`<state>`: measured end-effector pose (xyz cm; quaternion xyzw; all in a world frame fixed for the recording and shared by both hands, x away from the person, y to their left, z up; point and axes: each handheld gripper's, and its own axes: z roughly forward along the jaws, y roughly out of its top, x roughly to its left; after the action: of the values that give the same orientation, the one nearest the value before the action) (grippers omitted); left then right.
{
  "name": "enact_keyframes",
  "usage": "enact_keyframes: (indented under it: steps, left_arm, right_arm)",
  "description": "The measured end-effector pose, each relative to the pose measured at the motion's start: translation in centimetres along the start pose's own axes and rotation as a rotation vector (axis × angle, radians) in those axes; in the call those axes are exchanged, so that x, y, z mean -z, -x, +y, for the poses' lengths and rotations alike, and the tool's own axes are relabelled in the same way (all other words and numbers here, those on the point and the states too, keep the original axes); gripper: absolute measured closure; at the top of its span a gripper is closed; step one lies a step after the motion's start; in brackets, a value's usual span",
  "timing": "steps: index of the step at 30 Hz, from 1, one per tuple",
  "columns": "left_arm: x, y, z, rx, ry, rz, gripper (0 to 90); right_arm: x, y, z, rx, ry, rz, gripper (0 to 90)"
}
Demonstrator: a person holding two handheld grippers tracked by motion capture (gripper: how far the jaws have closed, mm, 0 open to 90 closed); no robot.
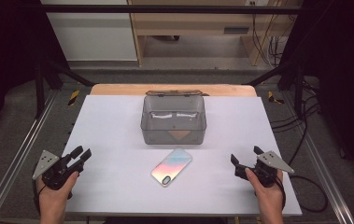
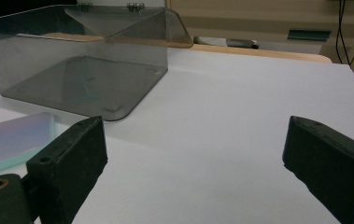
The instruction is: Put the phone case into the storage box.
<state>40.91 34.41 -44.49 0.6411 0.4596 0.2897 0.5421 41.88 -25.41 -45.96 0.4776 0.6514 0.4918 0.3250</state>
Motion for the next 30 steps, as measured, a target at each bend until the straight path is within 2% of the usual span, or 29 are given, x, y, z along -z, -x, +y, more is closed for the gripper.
enact_keyframes:
  steps: [2, 10, 11, 12, 13, 14, 15, 16, 17, 18, 22, 23, 24, 25, 26, 27, 28, 29, 30]
  left_arm:
    - [0.0, 0.3, 0.1, -0.006, -0.001, -0.011, 70.3]
    - [-0.1, 1.1, 0.2, -0.027, 0.003, -0.028, 74.6]
    - [-0.2, 1.2, 0.2, -0.024, -0.004, -0.039, 74.6]
    - [-0.3, 1.4, 0.2, -0.015, -0.01, -0.055, 78.9]
    - [-0.6, 2.1, 0.3, -0.023, -0.026, -0.081, 81.1]
    - [-0.6, 2.1, 0.3, -0.023, -0.026, -0.081, 83.6]
    - [-1.1, 3.0, 0.6, -0.043, -0.044, -0.104, 85.3]
    - [-1.1, 3.0, 0.6, -0.043, -0.044, -0.104, 86.7]
    - [-1.4, 3.5, 0.7, -0.055, -0.059, -0.116, 87.9]
    - [-2.1, 4.6, 0.8, -0.061, -0.083, -0.14, 88.7]
    - [-4.1, 6.8, 0.9, -0.129, -0.172, -0.179, 89.8]
    - [-4.1, 6.8, 0.9, -0.129, -0.172, -0.179, 89.8]
    - [-5.3, 7.8, 0.8, -0.135, -0.214, -0.198, 89.9]
    - [-5.3, 7.8, 0.8, -0.135, -0.214, -0.198, 89.9]
    - [-6.0, 8.4, 0.7, -0.144, -0.241, -0.202, 89.9]
    - [-7.5, 9.3, 0.4, -0.147, -0.288, -0.211, 89.9]
    - [-7.5, 9.3, 0.4, -0.147, -0.288, -0.211, 89.9]
    - [-8.7, 10.2, 0.1, -0.148, -0.332, -0.225, 89.9]
    - [-8.7, 10.2, 0.1, -0.148, -0.332, -0.225, 89.9]
  right_arm:
    - [0.1, -0.1, 0.0, 0.003, 0.007, 0.001, 6.1]
    - [0.1, -0.3, 0.1, 0.007, 0.01, 0.008, 6.1]
    - [0.1, -0.3, 0.1, 0.007, 0.01, 0.008, 6.1]
    - [0.2, -0.3, 0.1, 0.009, 0.007, 0.006, 6.1]
    - [0.3, -0.4, 0.1, 0.006, 0.007, 0.005, 6.1]
    - [0.3, -0.3, 0.1, 0.008, 0.007, 0.005, 6.1]
    - [0.3, -0.3, 0.2, 0.006, 0.01, 0.004, 6.1]
    - [0.3, -0.3, 0.2, 0.006, 0.01, 0.004, 6.1]
    - [0.3, -0.3, 0.1, 0.009, 0.007, 0.005, 6.1]
    - [0.3, -0.4, 0.1, 0.007, 0.006, 0.007, 6.1]
    - [0.2, -0.6, 0.1, 0.018, 0.004, 0.015, 6.0]
    - [0.1, -0.6, 0.1, 0.019, 0.005, 0.016, 6.0]
    - [0.1, -0.7, 0.1, 0.017, 0.003, 0.018, 6.0]
    - [0.1, -0.8, 0.1, 0.02, 0.007, 0.021, 6.0]
    - [0.1, -0.8, 0.1, 0.02, 0.007, 0.021, 6.0]
    - [0.2, -0.9, 0.2, 0.023, 0.008, 0.025, 6.0]
    - [0.2, -0.9, 0.2, 0.023, 0.008, 0.025, 6.0]
    - [0.2, -1.0, 0.2, 0.028, 0.009, 0.029, 6.0]
    - [0.2, -1.0, 0.2, 0.028, 0.009, 0.029, 6.0]
